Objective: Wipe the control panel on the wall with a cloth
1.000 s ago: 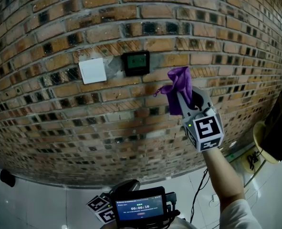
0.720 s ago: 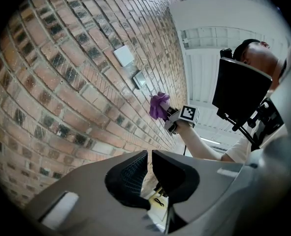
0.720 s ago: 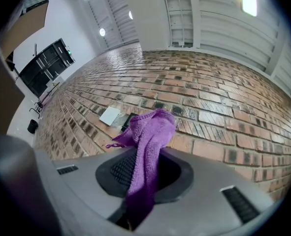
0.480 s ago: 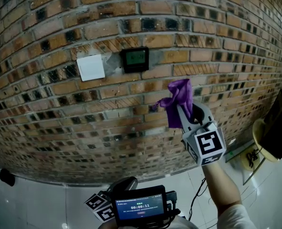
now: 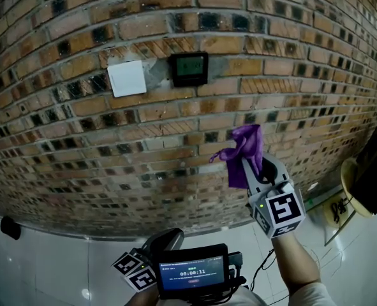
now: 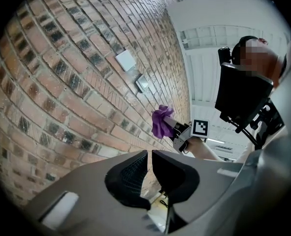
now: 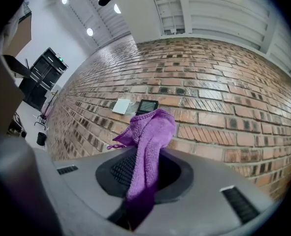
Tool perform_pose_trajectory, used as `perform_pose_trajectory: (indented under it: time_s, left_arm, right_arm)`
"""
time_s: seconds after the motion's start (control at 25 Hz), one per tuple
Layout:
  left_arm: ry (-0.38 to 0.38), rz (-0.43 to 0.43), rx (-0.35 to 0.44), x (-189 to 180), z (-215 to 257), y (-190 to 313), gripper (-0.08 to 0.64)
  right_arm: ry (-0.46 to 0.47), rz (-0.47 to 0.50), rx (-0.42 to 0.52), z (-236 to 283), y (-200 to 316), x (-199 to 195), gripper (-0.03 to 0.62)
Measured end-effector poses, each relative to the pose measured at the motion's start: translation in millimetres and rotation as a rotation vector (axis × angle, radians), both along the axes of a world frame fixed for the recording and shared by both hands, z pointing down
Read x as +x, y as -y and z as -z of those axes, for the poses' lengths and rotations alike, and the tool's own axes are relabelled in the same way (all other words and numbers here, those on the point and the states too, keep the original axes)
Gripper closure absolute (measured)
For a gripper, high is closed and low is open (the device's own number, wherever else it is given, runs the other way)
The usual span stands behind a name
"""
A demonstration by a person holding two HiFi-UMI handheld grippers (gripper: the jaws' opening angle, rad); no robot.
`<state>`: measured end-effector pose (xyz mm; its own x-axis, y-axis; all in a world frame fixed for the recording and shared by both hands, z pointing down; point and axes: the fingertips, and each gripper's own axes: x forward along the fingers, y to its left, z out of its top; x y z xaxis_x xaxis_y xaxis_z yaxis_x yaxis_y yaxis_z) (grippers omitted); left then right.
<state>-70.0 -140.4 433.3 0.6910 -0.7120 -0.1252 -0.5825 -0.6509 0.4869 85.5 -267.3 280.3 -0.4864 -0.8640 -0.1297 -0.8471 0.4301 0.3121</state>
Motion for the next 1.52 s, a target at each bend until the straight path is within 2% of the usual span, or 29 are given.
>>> perform_pose_trajectory:
  time_s: [0.56,1.52]
  left_arm:
    - [0.002,0.011,0.007,-4,-4,4,0.528]
    - [0.016,0.018,0.025,-8,1,7,0.526]
  right_arm:
    - [0.026,0.013,-0.135,-52,-25,3,0.511]
    - [0.055,0.063,-0.267,-102,-58,-4,0.512]
